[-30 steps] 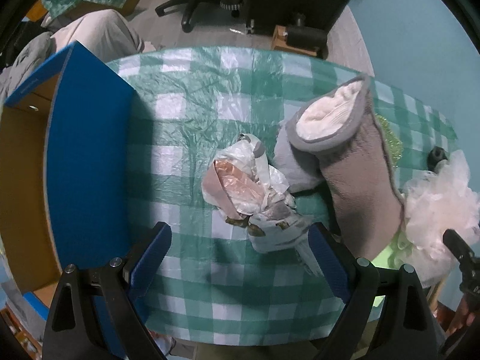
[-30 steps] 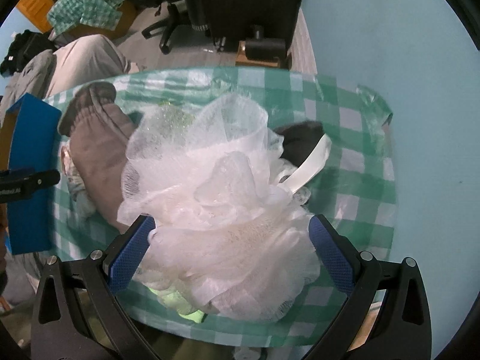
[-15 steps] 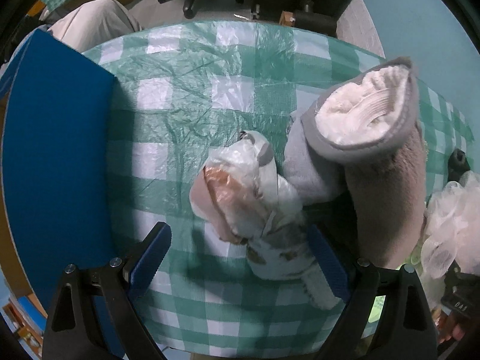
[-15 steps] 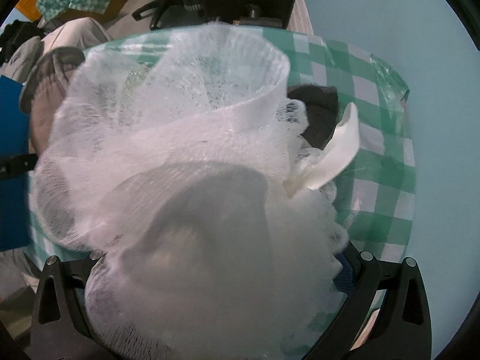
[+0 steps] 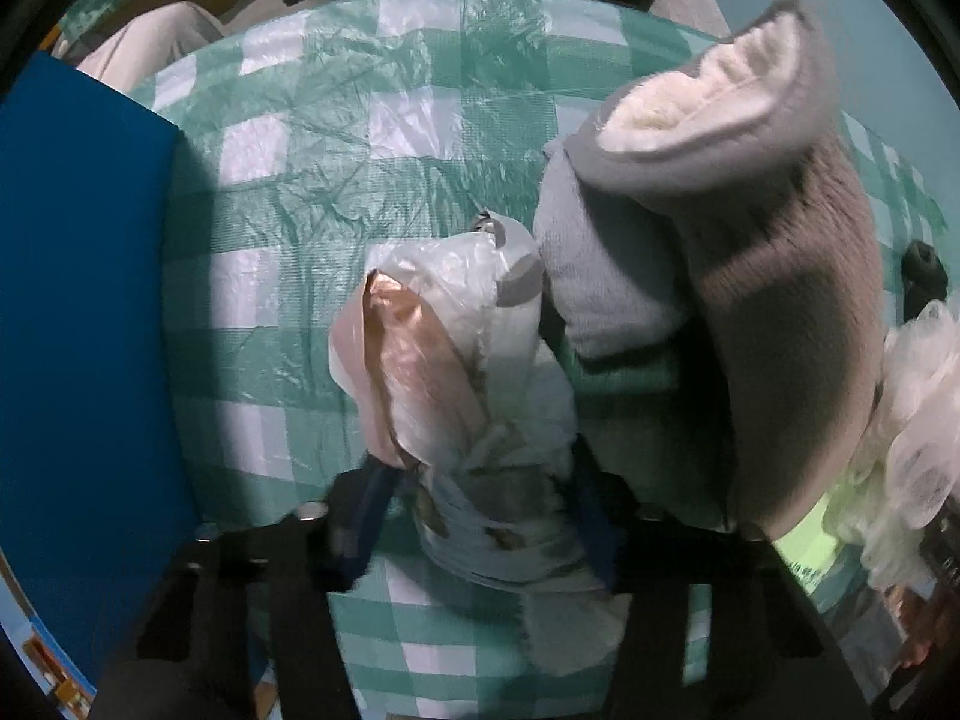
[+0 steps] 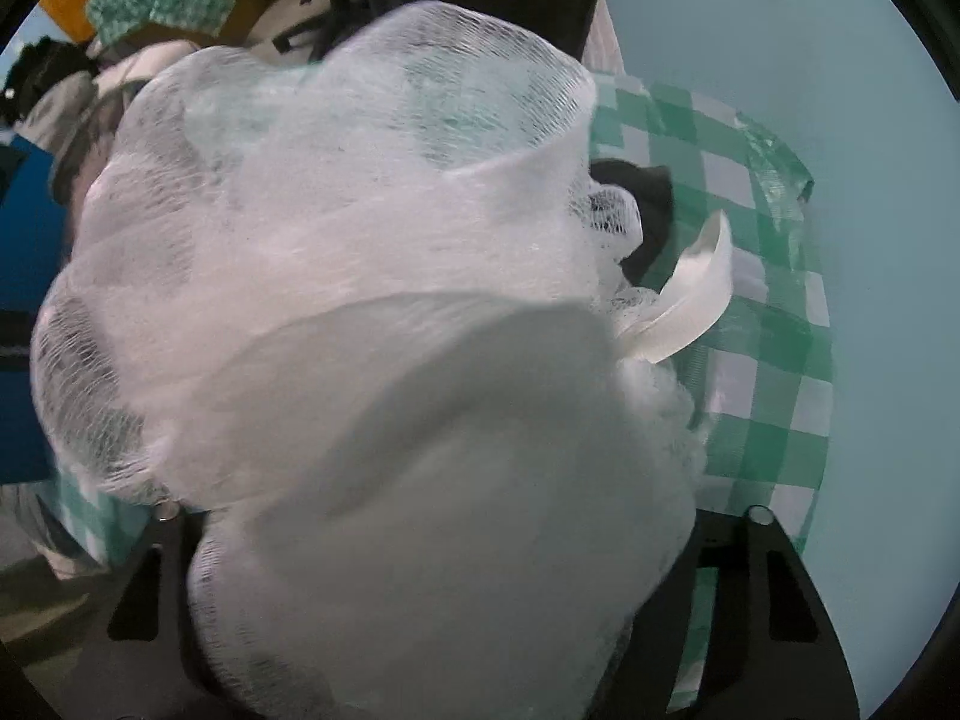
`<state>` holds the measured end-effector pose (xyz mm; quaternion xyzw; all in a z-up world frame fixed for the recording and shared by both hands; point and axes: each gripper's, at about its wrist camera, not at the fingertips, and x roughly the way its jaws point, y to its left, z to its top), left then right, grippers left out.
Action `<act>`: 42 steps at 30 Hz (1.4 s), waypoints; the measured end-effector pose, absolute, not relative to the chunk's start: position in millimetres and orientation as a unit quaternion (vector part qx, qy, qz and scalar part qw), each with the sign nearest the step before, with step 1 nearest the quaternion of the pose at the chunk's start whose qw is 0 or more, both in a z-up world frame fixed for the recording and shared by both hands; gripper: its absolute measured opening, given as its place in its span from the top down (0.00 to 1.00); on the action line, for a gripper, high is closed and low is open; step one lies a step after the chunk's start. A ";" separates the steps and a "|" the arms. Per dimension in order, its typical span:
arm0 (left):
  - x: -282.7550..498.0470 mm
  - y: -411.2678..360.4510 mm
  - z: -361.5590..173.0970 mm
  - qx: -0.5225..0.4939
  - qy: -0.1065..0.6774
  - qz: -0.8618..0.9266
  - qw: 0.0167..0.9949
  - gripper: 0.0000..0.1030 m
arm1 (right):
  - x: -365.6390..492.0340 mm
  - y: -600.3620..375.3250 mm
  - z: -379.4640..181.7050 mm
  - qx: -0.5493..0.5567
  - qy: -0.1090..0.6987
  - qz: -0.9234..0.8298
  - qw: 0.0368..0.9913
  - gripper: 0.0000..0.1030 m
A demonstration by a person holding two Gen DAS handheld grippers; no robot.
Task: Organize soft objects
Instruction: 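Lift the pouf with the right tool while the left tool lifts the plastic bag bundle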
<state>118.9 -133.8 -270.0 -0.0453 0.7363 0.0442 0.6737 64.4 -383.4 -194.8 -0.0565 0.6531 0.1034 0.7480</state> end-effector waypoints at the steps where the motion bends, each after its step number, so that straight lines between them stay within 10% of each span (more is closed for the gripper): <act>1: 116.0 -134.7 -269.2 -0.042 0.736 0.041 0.674 0.57 | 61.3 -386.3 -192.4 -0.052 0.650 0.105 0.751 0.39; 42: 27.2 -96.4 -105.9 0.009 0.619 -0.016 0.785 0.59 | 34.1 -330.6 -87.2 -0.001 0.568 0.161 0.807 0.45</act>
